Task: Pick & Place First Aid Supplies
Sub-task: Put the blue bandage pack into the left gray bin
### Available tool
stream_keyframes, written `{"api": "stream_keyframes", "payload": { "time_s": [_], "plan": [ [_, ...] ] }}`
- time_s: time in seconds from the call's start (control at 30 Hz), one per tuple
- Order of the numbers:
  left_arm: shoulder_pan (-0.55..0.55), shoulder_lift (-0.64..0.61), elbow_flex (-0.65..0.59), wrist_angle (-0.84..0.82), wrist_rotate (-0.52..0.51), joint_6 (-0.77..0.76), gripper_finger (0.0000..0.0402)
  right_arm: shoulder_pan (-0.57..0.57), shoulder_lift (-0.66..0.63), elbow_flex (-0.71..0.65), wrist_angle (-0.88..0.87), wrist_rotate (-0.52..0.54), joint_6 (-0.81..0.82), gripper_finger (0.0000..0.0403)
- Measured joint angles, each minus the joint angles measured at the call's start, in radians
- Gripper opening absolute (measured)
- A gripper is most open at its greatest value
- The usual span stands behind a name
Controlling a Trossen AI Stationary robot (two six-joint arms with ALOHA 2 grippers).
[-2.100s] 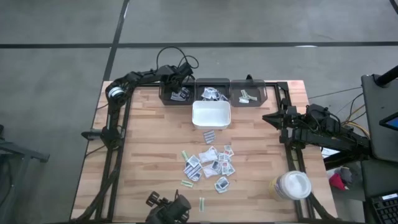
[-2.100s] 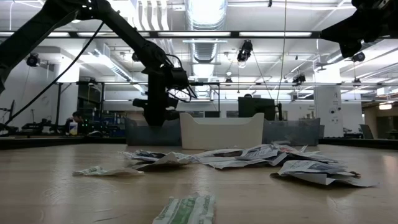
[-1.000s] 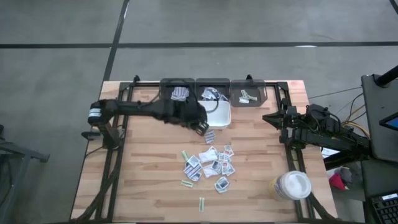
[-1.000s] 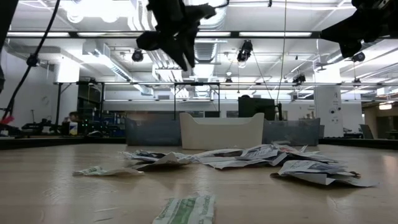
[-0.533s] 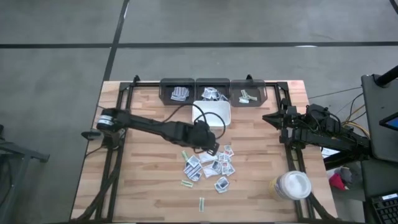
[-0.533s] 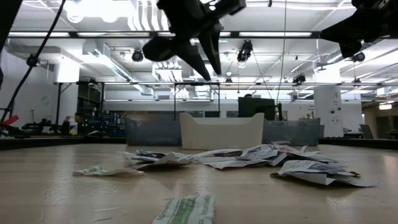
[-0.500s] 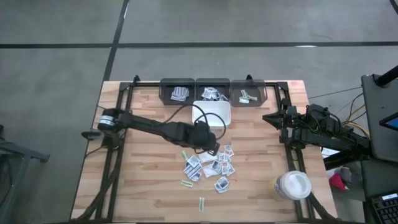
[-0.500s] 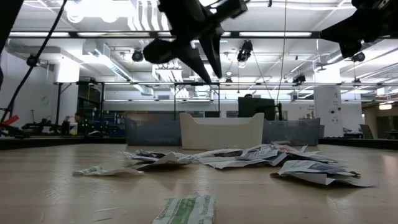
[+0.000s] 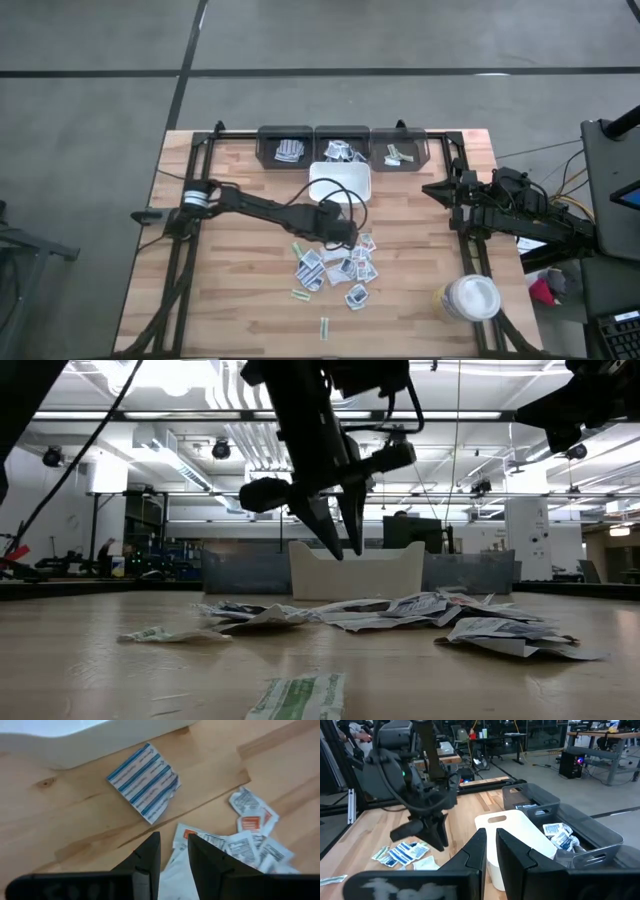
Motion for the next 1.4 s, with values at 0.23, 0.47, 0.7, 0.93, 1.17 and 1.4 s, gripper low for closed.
{"api": "stream_keyframes", "payload": {
  "time_s": [0.23, 0.47, 0.7, 0.93, 1.17, 1.4],
  "plan": [
    [0.016, 0.046, 0.007, 0.072, -0.007, 0.015, 0.0092, 0.0, 0.0, 0.0, 0.0, 0.0, 0.0, 0.0038],
    [0.038, 0.076, 0.007, 0.078, -0.007, 0.037, 0.0092, 0.0, 0.0, 0.0, 0.0, 0.0, 0.0, 0.0038],
    [0.051, 0.109, 0.007, 0.078, -0.002, 0.055, 0.0092, 0.0, 0.0, 0.0, 0.0, 0.0, 0.0, 0.0038],
    [0.049, 0.12, -0.004, 0.063, 0.048, 0.055, 0.0092, 0.0, 0.0, 0.0, 0.0, 0.0, 0.001, 0.0038],
    [0.037, 0.113, -0.001, -0.11, 0.089, 0.007, 0.0092, 0.0, 0.0, 0.0, 0.0, 0.0, 0.0, 0.0038],
    [0.015, 0.066, 0.005, -0.247, 0.136, -0.041, 0.0092, 0.0, 0.0, 0.0, 0.0, 0.0, 0.001, 0.0038]
  ]
}}
